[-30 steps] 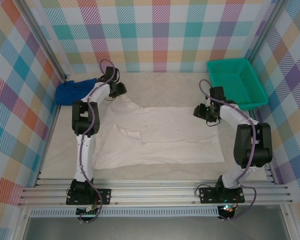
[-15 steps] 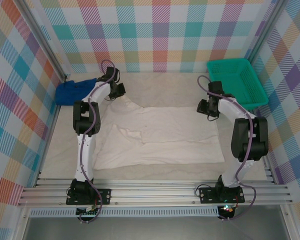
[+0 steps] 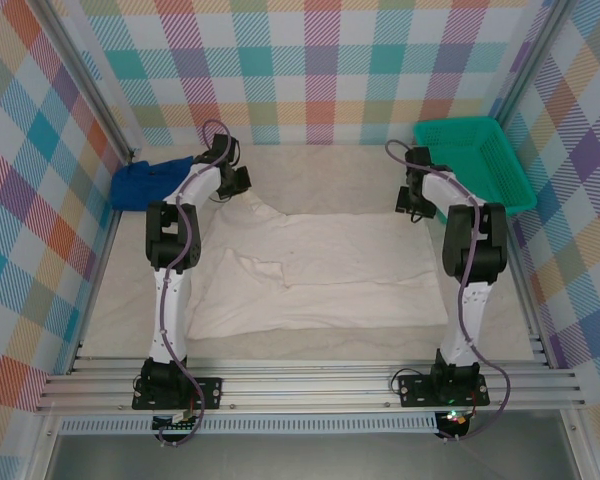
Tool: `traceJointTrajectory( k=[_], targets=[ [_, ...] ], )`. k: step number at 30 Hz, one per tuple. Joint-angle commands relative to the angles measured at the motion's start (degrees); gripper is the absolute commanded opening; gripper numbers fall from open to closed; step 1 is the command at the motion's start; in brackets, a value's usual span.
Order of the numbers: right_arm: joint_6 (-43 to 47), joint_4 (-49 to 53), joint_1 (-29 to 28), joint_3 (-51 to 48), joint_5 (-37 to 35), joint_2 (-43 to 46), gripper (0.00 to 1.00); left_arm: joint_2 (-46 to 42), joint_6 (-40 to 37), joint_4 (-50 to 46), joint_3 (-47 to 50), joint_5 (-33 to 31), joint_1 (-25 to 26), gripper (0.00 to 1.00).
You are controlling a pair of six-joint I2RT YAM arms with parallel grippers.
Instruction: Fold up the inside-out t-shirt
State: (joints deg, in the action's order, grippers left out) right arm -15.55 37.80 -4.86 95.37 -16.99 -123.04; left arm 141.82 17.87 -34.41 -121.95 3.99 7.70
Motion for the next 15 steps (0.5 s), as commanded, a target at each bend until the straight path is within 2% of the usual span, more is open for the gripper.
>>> traceJointTrajectory(
  k=[1,7,9,12,15],
  targets=[
    [0.45,4.75,0.11,4.36,-2.59,-2.87,0.56,-4.26,-1.18,-0.7,0.93,0.67,-0.56,0.0],
    [0.35,7.46,0.38,7.89,-1.11,-6.58,0.51,-4.85,-1.56,-0.66,1.52,0.06,-0.59,0.0],
    [0.41,7.34,0.51,7.98,-1.02,-6.67,0.46,-4.8,-1.45,-0.65,1.52,0.31,-0.59,0.0],
    [0.7,7.11,0.6,8.07,-0.59,-6.81,0.33,-4.97,-1.33,-0.48,1.49,0.49,-0.59,0.0],
    [0.72,7.6,0.87,8.4,-0.73,-7.24,0.28,-5.3,-1.34,-0.48,1.44,0.42,-0.57,0.0]
  ],
)
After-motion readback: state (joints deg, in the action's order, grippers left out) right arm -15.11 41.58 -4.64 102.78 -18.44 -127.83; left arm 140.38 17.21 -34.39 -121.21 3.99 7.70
